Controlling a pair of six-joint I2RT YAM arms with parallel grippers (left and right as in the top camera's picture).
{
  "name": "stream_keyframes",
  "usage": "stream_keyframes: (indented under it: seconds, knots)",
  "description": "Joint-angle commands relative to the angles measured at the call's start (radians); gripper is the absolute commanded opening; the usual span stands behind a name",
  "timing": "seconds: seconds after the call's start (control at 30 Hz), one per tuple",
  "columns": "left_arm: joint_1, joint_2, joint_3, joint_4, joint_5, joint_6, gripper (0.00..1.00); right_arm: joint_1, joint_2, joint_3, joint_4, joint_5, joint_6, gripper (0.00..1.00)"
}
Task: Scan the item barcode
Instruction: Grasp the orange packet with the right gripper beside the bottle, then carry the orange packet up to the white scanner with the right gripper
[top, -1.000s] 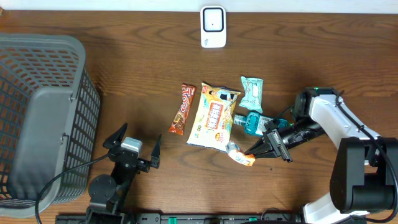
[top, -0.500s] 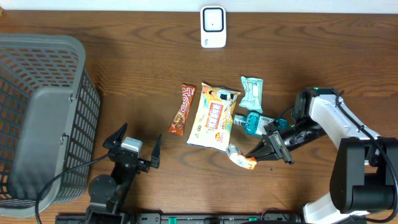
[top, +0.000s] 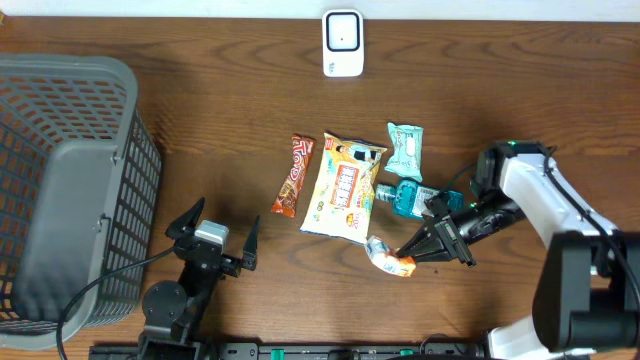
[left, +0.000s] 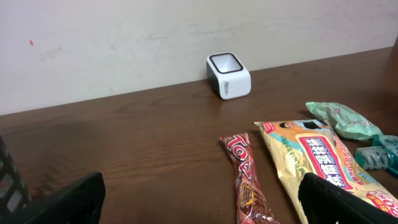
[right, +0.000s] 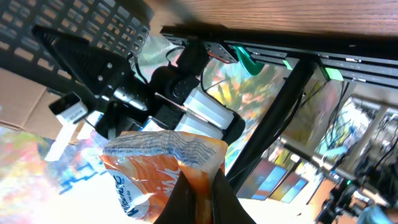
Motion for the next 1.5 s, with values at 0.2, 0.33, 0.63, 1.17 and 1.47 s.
stream_keyframes:
  seconds: [0.2, 0.33, 0.63, 1.17, 1.47]
  knots:
    - [-0.003, 0.000, -0.016, -0.034, 0.002, 0.010, 0.99, -0.002, -0.192, -0.001, -0.001, -0.011, 0.016, 0.01]
    - [-0.003, 0.000, -0.016, -0.034, 0.002, 0.010, 0.99, -0.002, -0.204, -0.001, 0.008, -0.010, 0.013, 0.01]
    - [-0.003, 0.000, -0.016, -0.034, 0.002, 0.010, 0.99, -0.006, -0.208, -0.001, 0.019, -0.022, 0.071, 0.02]
    - [-0.003, 0.000, -0.016, -0.034, 0.002, 0.010, 0.99, -0.009, -0.631, 0.000, 0.480, 0.184, 0.328, 0.01]
    - [-0.003, 0.000, -0.016, -0.034, 0.002, 0.010, 0.99, 0.060, -0.676, -0.001, 1.112, 0.655, 0.254, 0.01]
